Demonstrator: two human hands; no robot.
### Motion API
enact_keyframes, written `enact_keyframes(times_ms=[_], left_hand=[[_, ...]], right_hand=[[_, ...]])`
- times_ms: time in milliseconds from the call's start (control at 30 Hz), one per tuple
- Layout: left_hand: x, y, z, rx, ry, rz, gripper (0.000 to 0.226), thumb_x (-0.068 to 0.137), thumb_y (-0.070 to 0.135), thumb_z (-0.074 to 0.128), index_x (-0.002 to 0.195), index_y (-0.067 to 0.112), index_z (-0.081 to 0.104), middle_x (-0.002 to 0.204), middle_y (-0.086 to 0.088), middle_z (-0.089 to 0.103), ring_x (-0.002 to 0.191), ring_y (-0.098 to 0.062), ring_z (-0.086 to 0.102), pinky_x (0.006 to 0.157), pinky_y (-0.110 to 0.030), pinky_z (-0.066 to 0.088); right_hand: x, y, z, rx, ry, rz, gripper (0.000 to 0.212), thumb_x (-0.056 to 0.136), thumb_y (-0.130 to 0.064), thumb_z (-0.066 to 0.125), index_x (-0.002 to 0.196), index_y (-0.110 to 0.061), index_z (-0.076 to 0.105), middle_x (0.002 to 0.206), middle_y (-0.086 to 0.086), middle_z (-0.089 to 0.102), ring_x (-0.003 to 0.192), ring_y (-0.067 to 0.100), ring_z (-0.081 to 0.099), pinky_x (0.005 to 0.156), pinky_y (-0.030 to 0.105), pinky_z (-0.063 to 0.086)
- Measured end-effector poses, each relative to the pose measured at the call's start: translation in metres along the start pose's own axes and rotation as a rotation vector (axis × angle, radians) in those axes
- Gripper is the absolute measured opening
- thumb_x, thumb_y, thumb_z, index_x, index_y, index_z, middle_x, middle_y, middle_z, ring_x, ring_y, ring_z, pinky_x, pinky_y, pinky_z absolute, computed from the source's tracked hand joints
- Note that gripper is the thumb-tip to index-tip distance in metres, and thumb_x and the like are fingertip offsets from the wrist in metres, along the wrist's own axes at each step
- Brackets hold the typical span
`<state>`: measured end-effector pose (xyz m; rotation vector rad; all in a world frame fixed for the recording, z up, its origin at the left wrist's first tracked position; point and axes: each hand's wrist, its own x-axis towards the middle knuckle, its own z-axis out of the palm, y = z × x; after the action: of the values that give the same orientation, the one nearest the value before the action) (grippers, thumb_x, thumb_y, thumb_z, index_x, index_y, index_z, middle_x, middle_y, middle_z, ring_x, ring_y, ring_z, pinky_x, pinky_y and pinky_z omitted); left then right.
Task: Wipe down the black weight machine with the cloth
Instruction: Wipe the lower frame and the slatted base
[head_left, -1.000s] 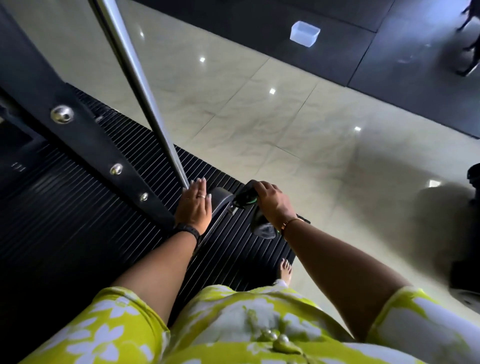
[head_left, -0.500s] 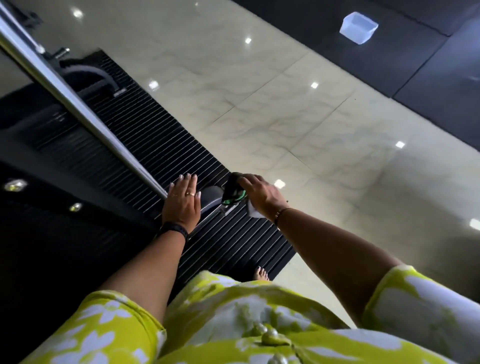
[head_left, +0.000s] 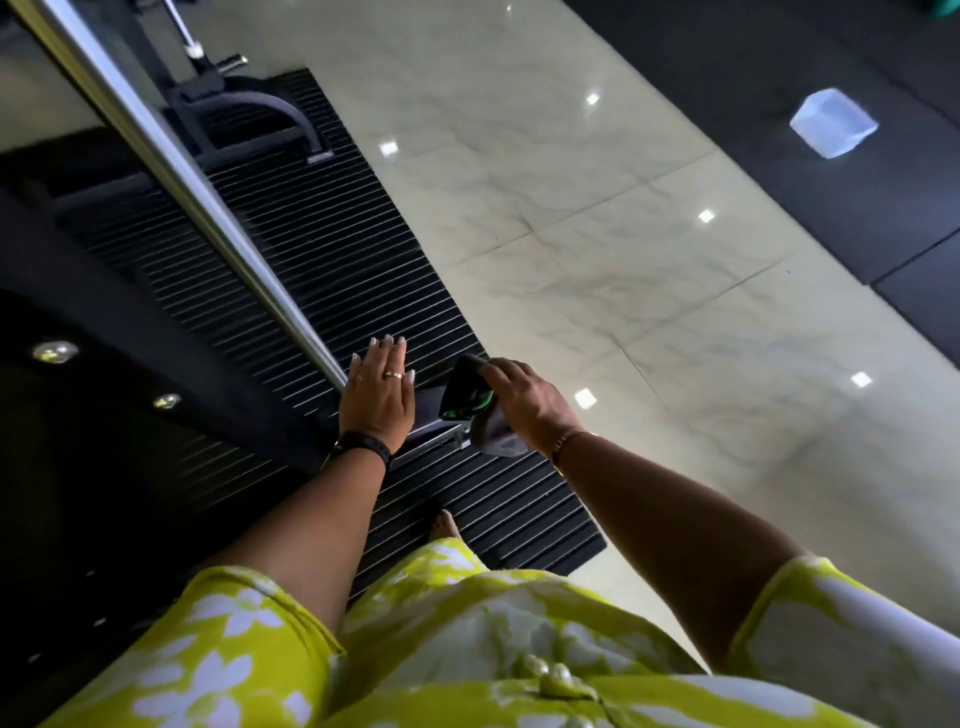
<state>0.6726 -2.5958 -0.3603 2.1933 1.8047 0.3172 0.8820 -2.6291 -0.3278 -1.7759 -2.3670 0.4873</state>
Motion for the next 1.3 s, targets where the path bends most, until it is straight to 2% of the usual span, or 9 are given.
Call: enact_keyframes(times_ms=[133, 233, 367, 600, 767, 900, 1000, 1100, 1300], left_hand=[[0.033, -0.011, -0.004, -0.022, 0.013, -0.043, 0.071, 0.095, 0.041, 0.007, 0.145, 0.002, 0.038, 0.150, -0.020, 0.038, 0.143, -0.035, 0.031, 0.117, -0.043, 0.012], [0.058, -0.017, -0.005, -0.013, 0.022, -0.057, 0.071, 0.095, 0.041, 0.007, 0.146, 0.003, 0.037, 0.151, -0.019, 0.038, 0.143, -0.033, 0.030, 0.118, -0.042, 0.010], [0.086, -0.019, -0.008, 0.019, 0.024, -0.067, 0.073, 0.094, 0.042, 0.002, 0.148, 0.005, 0.034, 0.154, -0.015, 0.034, 0.146, -0.030, 0.025, 0.118, -0.037, 0.003], [0.109, -0.022, -0.008, 0.045, 0.022, -0.127, 0.070, 0.096, 0.040, 0.005, 0.147, 0.004, 0.037, 0.152, -0.016, 0.037, 0.144, -0.032, 0.029, 0.117, -0.039, 0.006], [0.116, -0.022, -0.001, 0.071, 0.056, -0.242, 0.070, 0.096, 0.039, 0.005, 0.146, 0.003, 0.038, 0.151, -0.017, 0.038, 0.143, -0.032, 0.030, 0.118, -0.041, 0.009], [0.114, -0.012, 0.012, 0.047, 0.083, -0.408, 0.060, 0.101, 0.035, 0.012, 0.149, 0.005, 0.032, 0.155, -0.014, 0.031, 0.147, -0.028, 0.022, 0.120, -0.039, 0.003], [0.106, 0.000, 0.029, 0.003, 0.108, -0.505, 0.062, 0.098, 0.034, 0.017, 0.141, 0.000, 0.044, 0.146, -0.018, 0.045, 0.139, -0.033, 0.037, 0.116, -0.044, 0.015], [0.091, 0.006, 0.046, -0.006, 0.130, -0.591, 0.056, 0.094, 0.026, 0.026, 0.130, -0.005, 0.056, 0.132, -0.022, 0.058, 0.125, -0.038, 0.053, 0.107, -0.051, 0.030], [0.039, -0.001, 0.095, -0.025, 0.059, -0.685, 0.053, 0.088, 0.019, 0.032, 0.126, -0.008, 0.058, 0.126, -0.024, 0.061, 0.120, -0.040, 0.057, 0.102, -0.055, 0.034]], right_hand=[[0.036, 0.006, -0.005, 0.008, 0.000, -0.068, 0.077, 0.057, -0.005, 0.090, 0.128, -0.004, 0.060, 0.120, 0.018, 0.065, 0.105, 0.038, 0.064, 0.076, 0.039, 0.057], [0.065, 0.011, -0.012, -0.020, -0.005, -0.146, 0.060, 0.076, -0.007, 0.079, 0.132, -0.004, 0.056, 0.125, 0.018, 0.061, 0.111, 0.036, 0.061, 0.084, 0.036, 0.054], [0.093, 0.017, -0.016, 0.022, 0.032, -0.171, 0.073, 0.048, 0.003, 0.091, 0.116, 0.002, 0.065, 0.112, 0.020, 0.067, 0.094, 0.040, 0.067, 0.063, 0.038, 0.058], [0.135, 0.037, -0.016, 0.026, 0.013, -0.239, 0.080, 0.043, 0.007, 0.091, 0.117, 0.000, 0.063, 0.119, 0.017, 0.066, 0.099, 0.038, 0.067, 0.056, 0.044, 0.060], [0.166, 0.053, -0.020, 0.014, -0.140, -0.331, 0.087, 0.061, -0.009, 0.088, 0.139, -0.006, 0.049, 0.137, 0.016, 0.054, 0.119, 0.035, 0.057, 0.081, 0.049, 0.057], [0.185, 0.067, -0.024, 0.044, -0.211, -0.500, 0.084, 0.049, -0.006, 0.094, 0.125, -0.003, 0.058, 0.124, 0.019, 0.063, 0.081, 0.033, 0.071, 0.053, 0.040, 0.060], [0.201, 0.078, -0.021, 0.036, -0.283, -0.648, 0.078, 0.054, -0.007, 0.093, 0.124, -0.004, 0.057, 0.123, 0.018, 0.063, 0.068, 0.028, 0.071, 0.047, 0.035, 0.058], [0.215, 0.086, -0.009, 0.050, -0.355, -0.672, 0.061, 0.071, 0.003, 0.080, 0.128, -0.002, 0.058, 0.124, 0.020, 0.062, 0.081, 0.035, 0.071, 0.064, 0.044, 0.061], [0.195, 0.094, 0.055, 0.059, -0.429, -0.702, 0.059, 0.062, 0.018, 0.074, 0.116, -0.007, 0.067, 0.123, 0.019, 0.063, 0.089, 0.040, 0.069, 0.061, 0.044, 0.061]])
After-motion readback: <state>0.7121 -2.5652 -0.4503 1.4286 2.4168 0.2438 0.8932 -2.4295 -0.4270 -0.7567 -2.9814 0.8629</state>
